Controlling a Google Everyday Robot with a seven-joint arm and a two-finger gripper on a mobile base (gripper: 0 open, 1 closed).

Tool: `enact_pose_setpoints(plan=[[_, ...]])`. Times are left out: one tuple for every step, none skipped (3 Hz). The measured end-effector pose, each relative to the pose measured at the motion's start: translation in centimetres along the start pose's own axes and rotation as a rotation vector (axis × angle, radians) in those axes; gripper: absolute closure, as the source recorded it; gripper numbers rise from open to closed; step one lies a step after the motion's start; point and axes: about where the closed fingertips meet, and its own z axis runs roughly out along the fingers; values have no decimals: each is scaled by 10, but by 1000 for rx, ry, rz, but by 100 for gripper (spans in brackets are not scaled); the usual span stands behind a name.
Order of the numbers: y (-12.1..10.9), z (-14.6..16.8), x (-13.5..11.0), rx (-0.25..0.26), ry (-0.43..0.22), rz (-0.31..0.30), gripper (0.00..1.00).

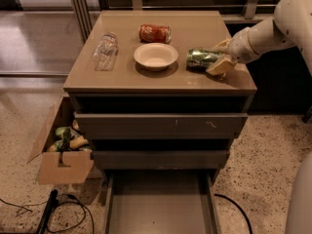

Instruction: Pick green can from bottom drawer and place on counter

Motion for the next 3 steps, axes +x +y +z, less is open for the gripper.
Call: enact_pose_setpoints(plan=[[0, 0, 0, 0, 0, 0, 4], [0, 0, 0, 0, 0, 0, 0], [0, 0, 0, 0, 0, 0, 0]])
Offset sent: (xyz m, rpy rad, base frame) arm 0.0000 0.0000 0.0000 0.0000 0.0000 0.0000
